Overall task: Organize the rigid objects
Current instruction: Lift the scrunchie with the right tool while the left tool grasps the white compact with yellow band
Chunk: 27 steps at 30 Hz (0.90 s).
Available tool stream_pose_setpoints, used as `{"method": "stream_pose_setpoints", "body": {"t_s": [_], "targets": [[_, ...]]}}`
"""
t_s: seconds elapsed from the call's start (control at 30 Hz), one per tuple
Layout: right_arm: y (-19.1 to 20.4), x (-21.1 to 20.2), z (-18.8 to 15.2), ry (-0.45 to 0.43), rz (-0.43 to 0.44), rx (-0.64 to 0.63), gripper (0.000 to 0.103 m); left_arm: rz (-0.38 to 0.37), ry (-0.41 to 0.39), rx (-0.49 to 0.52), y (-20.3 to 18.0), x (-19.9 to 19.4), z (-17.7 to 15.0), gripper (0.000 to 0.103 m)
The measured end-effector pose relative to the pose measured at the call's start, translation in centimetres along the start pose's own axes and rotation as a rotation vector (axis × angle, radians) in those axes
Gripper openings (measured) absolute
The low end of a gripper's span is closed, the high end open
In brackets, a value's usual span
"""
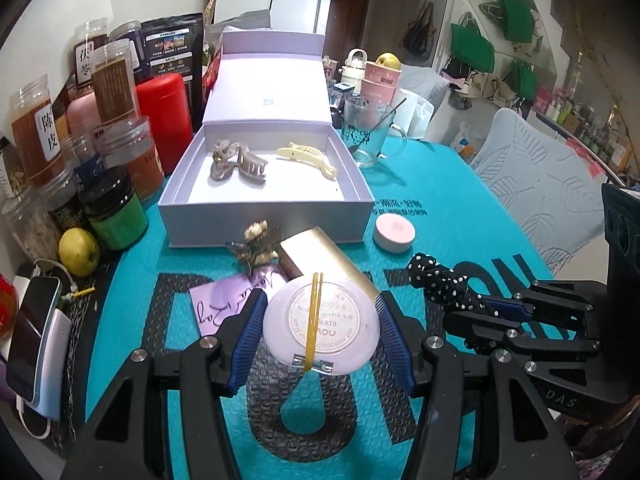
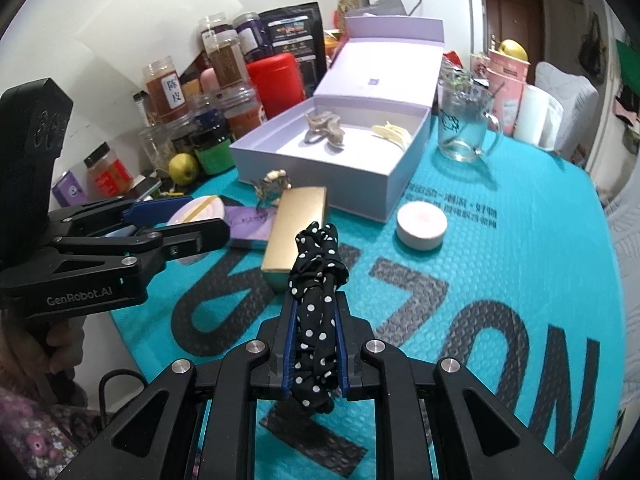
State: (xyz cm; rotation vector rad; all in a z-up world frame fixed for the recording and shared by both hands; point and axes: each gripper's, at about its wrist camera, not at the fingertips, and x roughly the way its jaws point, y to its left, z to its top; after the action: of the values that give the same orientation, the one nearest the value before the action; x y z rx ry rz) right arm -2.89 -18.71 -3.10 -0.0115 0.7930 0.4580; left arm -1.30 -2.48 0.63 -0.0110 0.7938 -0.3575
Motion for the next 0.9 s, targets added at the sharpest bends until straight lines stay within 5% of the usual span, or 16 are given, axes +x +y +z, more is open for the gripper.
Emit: {"method": "stream_pose_setpoints", "body": {"t_s": [0.9], "targets": [[0.2, -0.4, 7.8, -0.104, 0.059, -0.128, 0.016, 0.041, -0.142, 0.047, 1.6, -0.9, 7.2, 0.055]]}}
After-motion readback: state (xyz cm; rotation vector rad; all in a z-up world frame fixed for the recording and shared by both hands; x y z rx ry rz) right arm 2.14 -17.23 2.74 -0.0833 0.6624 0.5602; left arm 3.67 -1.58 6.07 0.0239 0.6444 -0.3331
